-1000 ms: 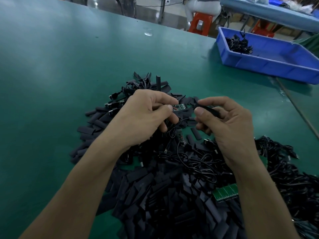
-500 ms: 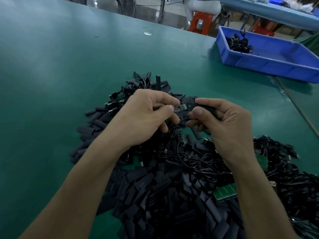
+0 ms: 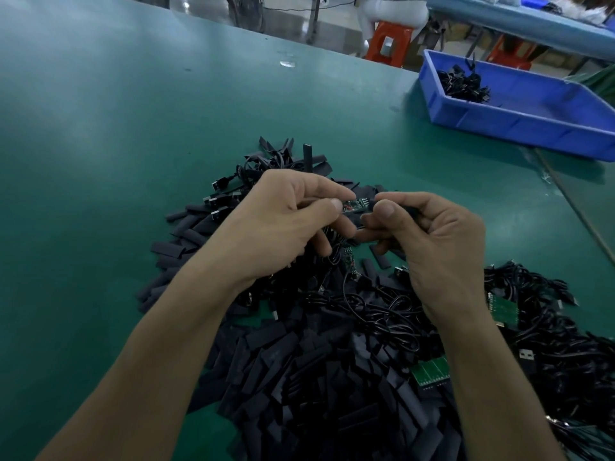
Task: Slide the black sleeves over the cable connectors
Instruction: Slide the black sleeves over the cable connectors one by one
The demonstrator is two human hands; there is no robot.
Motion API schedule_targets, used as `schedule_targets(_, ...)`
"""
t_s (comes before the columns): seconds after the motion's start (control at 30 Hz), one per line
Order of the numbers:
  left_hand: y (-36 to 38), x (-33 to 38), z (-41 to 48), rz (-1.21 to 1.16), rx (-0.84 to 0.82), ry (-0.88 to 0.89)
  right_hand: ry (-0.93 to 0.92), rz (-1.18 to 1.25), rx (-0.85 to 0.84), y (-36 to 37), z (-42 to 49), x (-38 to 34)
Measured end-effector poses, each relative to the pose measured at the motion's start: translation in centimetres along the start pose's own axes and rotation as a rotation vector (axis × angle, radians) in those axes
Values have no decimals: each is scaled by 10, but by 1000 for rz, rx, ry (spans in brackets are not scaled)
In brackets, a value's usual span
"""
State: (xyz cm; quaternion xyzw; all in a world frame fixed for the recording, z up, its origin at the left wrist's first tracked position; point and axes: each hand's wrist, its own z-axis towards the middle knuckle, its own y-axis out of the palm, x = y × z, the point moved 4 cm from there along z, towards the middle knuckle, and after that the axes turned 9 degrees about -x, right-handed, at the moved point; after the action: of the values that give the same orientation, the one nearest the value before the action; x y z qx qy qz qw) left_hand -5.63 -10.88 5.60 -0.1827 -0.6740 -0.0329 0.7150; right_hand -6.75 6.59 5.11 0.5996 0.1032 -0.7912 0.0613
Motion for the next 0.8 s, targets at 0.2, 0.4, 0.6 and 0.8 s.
schedule_targets(0.2, 0, 0, -1, -20, -32, -7, 7, 10, -4, 0, 1, 1)
schedule_targets(0.4, -2, -1, 0, -59, -39, -32, -23, -48, -44, -2, 2, 2)
schedule_targets(0.6, 0, -1, 0, -70, -101, -41, -39, -42, -199, -3, 4, 1)
schedule_targets(0.8, -1, -5, 0, -9, -140, -35, -69, -69, -249, -1, 4, 1)
